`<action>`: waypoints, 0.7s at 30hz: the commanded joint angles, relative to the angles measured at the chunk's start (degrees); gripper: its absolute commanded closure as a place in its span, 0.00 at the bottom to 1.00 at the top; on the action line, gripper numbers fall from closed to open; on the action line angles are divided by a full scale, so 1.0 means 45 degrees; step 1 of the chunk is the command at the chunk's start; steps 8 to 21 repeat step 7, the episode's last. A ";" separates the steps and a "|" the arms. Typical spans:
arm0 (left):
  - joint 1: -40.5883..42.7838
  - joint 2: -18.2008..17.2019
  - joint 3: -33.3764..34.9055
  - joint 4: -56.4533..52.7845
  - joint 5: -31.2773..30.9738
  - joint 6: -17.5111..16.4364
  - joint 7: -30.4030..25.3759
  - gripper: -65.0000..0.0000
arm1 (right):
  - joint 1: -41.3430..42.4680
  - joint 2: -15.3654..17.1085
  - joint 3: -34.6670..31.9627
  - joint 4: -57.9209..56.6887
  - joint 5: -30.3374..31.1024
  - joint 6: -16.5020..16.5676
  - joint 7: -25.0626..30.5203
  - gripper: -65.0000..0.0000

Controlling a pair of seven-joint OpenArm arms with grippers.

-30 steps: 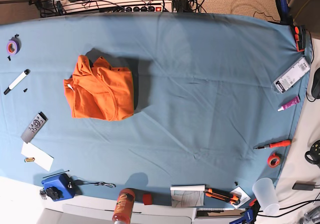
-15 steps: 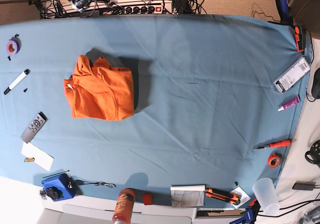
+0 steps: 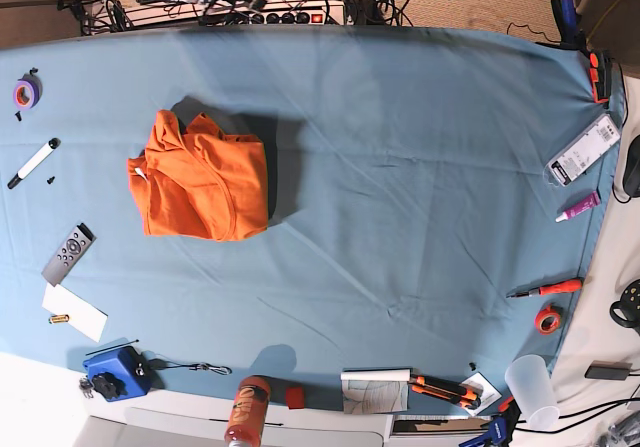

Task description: Layout the t-shirt on the table in an organized manner, then fold the t-shirt properly

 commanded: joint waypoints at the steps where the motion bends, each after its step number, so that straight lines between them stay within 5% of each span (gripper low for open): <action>1: 0.0121 -0.0010 0.0010 0.0063 0.0005 -0.0126 -0.0019 1.00 | 0.0117 0.0126 -0.0141 0.0073 0.0049 0.0029 -0.0146 1.00; 6: 0.0151 -0.0005 0.0010 0.0078 -0.0039 -0.0253 0.0015 1.00 | 0.0457 0.0126 -0.0879 0.0073 0.0053 0.0029 -0.1263 1.00; 21: 0.0151 -0.0005 0.0010 0.0078 -0.0044 -0.0253 0.0015 1.00 | 0.0471 0.0126 -0.0962 0.0073 0.0053 0.0029 -0.1302 1.00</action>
